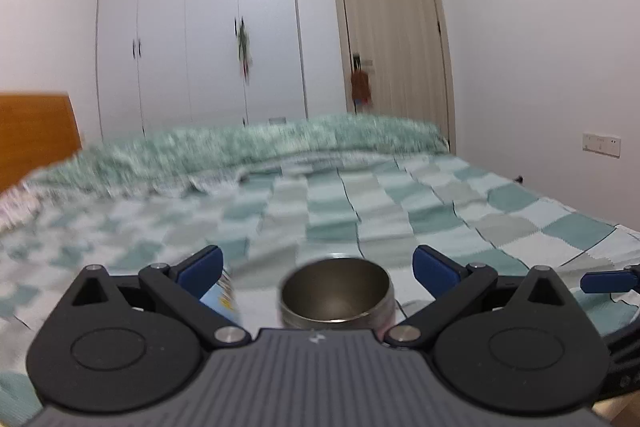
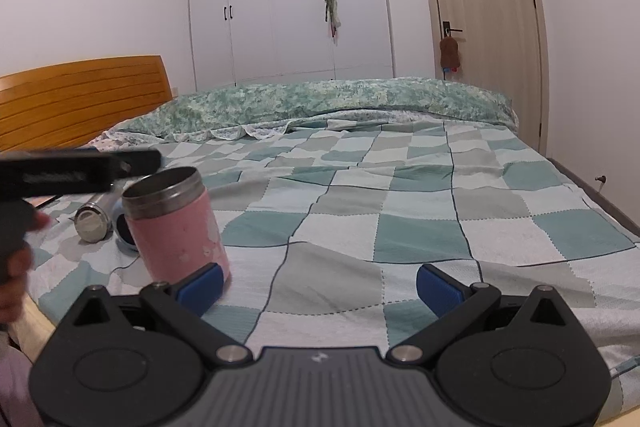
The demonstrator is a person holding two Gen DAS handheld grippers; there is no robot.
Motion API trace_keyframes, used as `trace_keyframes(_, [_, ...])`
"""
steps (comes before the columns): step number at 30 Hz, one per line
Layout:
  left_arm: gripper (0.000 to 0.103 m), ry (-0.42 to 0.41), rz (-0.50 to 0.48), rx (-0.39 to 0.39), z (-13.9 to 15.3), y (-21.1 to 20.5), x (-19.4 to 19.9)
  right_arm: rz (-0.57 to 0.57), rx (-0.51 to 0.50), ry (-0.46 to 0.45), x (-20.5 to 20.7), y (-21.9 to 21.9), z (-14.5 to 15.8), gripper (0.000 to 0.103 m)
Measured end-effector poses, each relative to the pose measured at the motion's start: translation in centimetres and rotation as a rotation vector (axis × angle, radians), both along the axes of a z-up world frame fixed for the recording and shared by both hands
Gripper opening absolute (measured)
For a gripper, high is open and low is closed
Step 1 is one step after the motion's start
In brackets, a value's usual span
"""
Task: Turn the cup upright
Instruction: 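Open the left tool and pull it back from the pink cup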
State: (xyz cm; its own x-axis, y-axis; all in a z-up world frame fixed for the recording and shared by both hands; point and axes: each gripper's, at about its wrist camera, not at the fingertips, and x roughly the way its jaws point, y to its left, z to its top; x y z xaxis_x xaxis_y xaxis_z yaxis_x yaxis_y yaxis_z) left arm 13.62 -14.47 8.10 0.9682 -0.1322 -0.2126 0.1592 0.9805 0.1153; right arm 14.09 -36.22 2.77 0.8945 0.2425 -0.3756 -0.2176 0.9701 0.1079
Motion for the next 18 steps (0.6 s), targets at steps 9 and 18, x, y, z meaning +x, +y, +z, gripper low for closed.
trace_keyframes(9, [0.103, -0.038, -0.018, -0.059, -1.2, 7.1, -7.0, -0.010, 0.011, -0.102, -4.4, 3.0, -0.2, 0.103])
trace_keyframes(18, [0.103, -0.038, 0.118, -0.084, -7.1, 11.7, -10.6, -0.030, -0.033, -0.186, -8.3, 7.3, -2.3, 0.103])
